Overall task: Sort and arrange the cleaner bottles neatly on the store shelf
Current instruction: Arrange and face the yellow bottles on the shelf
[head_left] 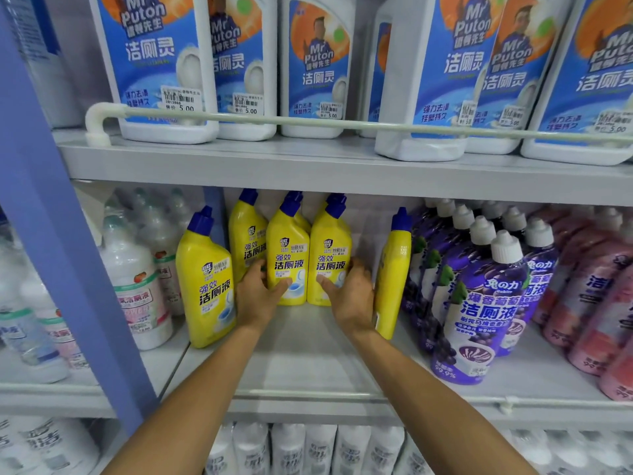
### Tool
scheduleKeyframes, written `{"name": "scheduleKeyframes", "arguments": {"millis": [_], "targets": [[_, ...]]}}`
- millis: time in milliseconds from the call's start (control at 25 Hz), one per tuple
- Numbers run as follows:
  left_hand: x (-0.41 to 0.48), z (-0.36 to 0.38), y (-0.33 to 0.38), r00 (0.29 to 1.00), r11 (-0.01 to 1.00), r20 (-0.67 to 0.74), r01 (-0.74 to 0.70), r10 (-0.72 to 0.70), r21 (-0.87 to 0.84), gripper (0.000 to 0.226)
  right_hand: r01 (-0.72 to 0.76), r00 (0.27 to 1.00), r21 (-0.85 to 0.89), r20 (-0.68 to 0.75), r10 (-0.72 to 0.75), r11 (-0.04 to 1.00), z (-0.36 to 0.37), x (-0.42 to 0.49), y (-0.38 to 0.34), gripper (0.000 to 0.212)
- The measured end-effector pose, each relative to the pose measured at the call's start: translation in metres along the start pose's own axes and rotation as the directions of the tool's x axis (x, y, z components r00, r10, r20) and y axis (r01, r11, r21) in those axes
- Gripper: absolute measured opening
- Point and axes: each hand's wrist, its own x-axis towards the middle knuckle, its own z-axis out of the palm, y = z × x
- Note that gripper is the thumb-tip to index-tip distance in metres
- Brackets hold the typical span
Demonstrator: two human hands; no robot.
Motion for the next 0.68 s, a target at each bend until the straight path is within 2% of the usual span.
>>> {"name": "scheduleKeyframes", "arguments": {"millis": [200, 280, 360, 440, 560, 680], "targets": [[-0.001, 0.0, 0.002, 1.0, 1.0, 0.021, 0.006, -0.006, -0.003, 0.045, 0.019, 1.0, 0.012, 0.01, -0.019, 1.0, -0.005, -0.003, -0.002, 0.06], [-0.001, -0.005, 0.003, 0.997, 0.999, 0.074, 0.027, -0.026, -0.022, 0.05, 0.014, 0.997, 0.058, 0.079, -0.018, 0.998, -0.009, -0.001, 0.002, 0.061], [-0.006, -0.011, 0.011, 0.991, 0.998, 0.123, 0.061, -0.057, -0.03, 0.064, 0.041, 0.985, 0.075, 0.163, -0.053, 0.996, -0.015, 0.0, 0.011, 0.07], [-0.017, -0.019, 0.021, 0.985, 0.998, 0.168, 0.053, -0.046, -0.038, 0.064, 0.101, 0.966, 0.076, 0.231, -0.116, 0.992, -0.031, -0.006, 0.013, 0.072], [-0.035, -0.04, 0.031, 0.987, 0.995, 0.157, 0.052, -0.038, -0.088, 0.069, 0.147, 0.919, 0.223, 0.329, -0.216, 0.964, -0.074, -0.032, -0.006, 0.045], [-0.057, -0.074, 0.032, 0.993, 0.992, 0.116, 0.015, 0.0, -0.128, 0.078, 0.141, 0.917, 0.326, 0.313, -0.248, 0.935, -0.113, -0.05, -0.007, 0.053]]}}
